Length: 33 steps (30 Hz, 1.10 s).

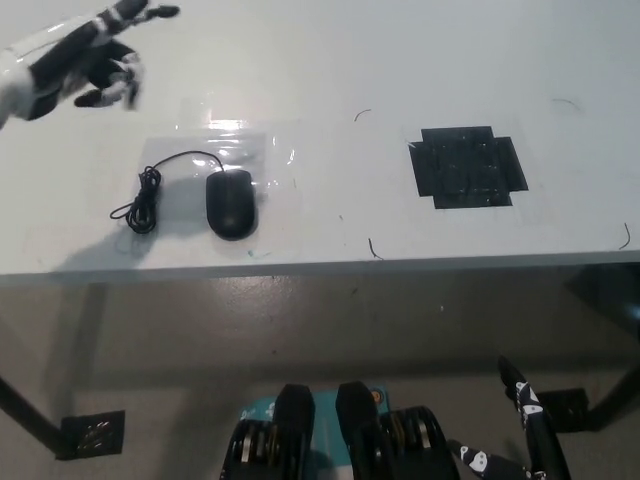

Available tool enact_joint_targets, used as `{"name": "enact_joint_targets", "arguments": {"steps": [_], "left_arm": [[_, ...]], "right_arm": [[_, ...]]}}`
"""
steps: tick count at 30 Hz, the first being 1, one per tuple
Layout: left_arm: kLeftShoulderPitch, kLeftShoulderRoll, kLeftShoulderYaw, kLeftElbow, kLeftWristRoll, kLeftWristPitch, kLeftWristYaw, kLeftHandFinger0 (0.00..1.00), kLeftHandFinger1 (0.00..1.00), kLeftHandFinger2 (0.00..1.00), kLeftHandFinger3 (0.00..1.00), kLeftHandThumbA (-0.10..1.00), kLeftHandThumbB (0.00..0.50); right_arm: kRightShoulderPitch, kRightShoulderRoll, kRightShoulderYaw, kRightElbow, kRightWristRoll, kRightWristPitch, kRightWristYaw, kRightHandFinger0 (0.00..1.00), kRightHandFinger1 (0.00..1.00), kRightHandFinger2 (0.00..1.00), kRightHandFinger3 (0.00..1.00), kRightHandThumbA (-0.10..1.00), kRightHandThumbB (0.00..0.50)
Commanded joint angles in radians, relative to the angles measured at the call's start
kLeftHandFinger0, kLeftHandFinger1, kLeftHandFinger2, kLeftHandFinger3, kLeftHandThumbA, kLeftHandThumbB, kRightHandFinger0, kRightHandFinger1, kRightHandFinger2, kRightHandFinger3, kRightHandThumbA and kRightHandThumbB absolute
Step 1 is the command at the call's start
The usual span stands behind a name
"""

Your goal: The robot uses left hand to click on the left button of the black mouse, which is placed on the left area of the table

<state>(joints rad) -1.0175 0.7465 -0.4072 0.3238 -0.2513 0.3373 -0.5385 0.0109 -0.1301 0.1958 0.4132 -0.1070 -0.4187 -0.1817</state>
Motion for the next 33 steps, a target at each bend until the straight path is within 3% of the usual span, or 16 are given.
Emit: {"name": "enact_joint_targets", "arguments": {"steps": [1,3,4,5,8,10,12,14,16,20,21,24,25,29,30,33], "left_arm": [[-0.291,0.041,-0.184,0.164,0.154,0.133,-0.293,0.00,0.06,0.44,1.00,1.00,0.396],[-0.322,0.018,-0.218,0.199,0.192,0.133,-0.303,0.06,0.14,0.48,1.00,1.00,0.362],[-0.337,0.006,-0.240,0.212,0.215,0.133,-0.304,0.33,0.31,0.59,1.00,1.00,0.366],[-0.353,-0.009,-0.264,0.228,0.241,0.133,-0.301,0.44,0.42,0.75,1.00,1.00,0.369],[-0.389,-0.051,-0.315,0.307,0.268,0.112,-0.329,0.11,0.26,0.57,1.00,1.00,0.407],[-0.402,-0.080,-0.333,0.380,0.273,0.085,-0.355,0.00,0.19,0.52,1.00,1.00,0.445],[-0.411,-0.103,-0.359,0.424,0.308,0.071,-0.353,0.00,0.10,0.42,1.00,1.00,0.465],[-0.408,-0.107,-0.364,0.421,0.323,0.077,-0.359,0.02,0.14,0.47,1.00,1.00,0.461],[-0.404,-0.105,-0.368,0.424,0.353,0.012,-0.357,0.45,0.26,0.58,1.00,1.00,0.441],[-0.411,-0.125,-0.356,0.463,0.381,0.001,-0.378,0.40,0.31,0.63,1.00,1.00,0.462],[-0.414,-0.131,-0.357,0.474,0.388,-0.006,-0.389,0.68,0.45,0.72,1.00,1.00,0.473],[-0.429,-0.157,-0.387,0.529,0.439,-0.024,-0.432,0.25,0.43,0.80,1.00,1.00,0.485],[-0.431,-0.171,-0.392,0.546,0.451,-0.023,-0.439,0.01,0.43,0.84,1.00,1.00,0.470],[-0.435,-0.204,-0.389,0.590,0.477,-0.032,-0.459,0.00,0.48,0.82,1.00,1.00,0.491],[-0.435,-0.214,-0.386,0.605,0.480,-0.035,-0.474,0.09,0.41,0.76,1.00,1.00,0.499],[-0.433,-0.228,-0.368,0.624,0.485,-0.023,-0.480,0.02,0.22,0.64,1.00,1.00,0.500]], "right_arm": [[-0.001,-0.018,-0.001,-0.044,0.000,-0.051,-0.023,1.00,1.00,1.00,1.00,1.00,0.389],[0.000,-0.018,-0.002,-0.049,0.002,-0.051,-0.022,1.00,1.00,1.00,1.00,1.00,0.384],[-0.001,-0.019,-0.003,-0.050,0.000,-0.051,-0.024,1.00,1.00,1.00,1.00,1.00,0.384],[-0.003,-0.020,-0.004,-0.051,-0.002,-0.051,-0.025,1.00,1.00,1.00,1.00,1.00,0.383],[0.001,-0.022,-0.002,-0.055,0.001,-0.051,-0.015,1.00,1.00,1.00,1.00,1.00,0.383],[0.002,-0.024,-0.001,-0.056,0.001,-0.051,-0.013,1.00,1.00,1.00,1.00,1.00,0.383],[0.002,-0.027,-0.002,-0.061,0.003,-0.051,-0.011,1.00,1.00,1.00,1.00,1.00,0.376],[0.005,-0.033,-0.004,-0.065,0.001,-0.051,-0.011,1.00,1.00,1.00,1.00,1.00,0.378],[0.001,-0.038,-0.008,-0.066,0.011,-0.051,0.006,1.00,1.00,1.00,1.00,1.00,0.386],[-0.009,-0.045,-0.006,-0.063,0.007,-0.051,0.008,1.00,1.00,1.00,1.00,1.00,0.392],[-0.010,-0.046,-0.004,-0.065,0.007,-0.051,0.006,1.00,1.00,1.00,1.00,1.00,0.385],[-0.007,-0.048,0.001,-0.066,0.000,-0.051,-0.001,1.00,1.00,1.00,1.00,1.00,0.386],[-0.007,-0.049,0.001,-0.066,0.005,-0.051,0.004,1.00,1.00,1.00,1.00,1.00,0.393],[-0.015,-0.047,-0.001,-0.061,0.011,-0.051,0.008,1.00,1.00,1.00,1.00,1.00,0.403],[-0.017,-0.047,0.000,-0.061,0.009,-0.051,0.007,1.00,1.00,1.00,1.00,1.00,0.401],[-0.019,-0.046,-0.001,-0.060,0.013,-0.051,0.015,1.00,1.00,1.00,1.00,1.00,0.404]]}}
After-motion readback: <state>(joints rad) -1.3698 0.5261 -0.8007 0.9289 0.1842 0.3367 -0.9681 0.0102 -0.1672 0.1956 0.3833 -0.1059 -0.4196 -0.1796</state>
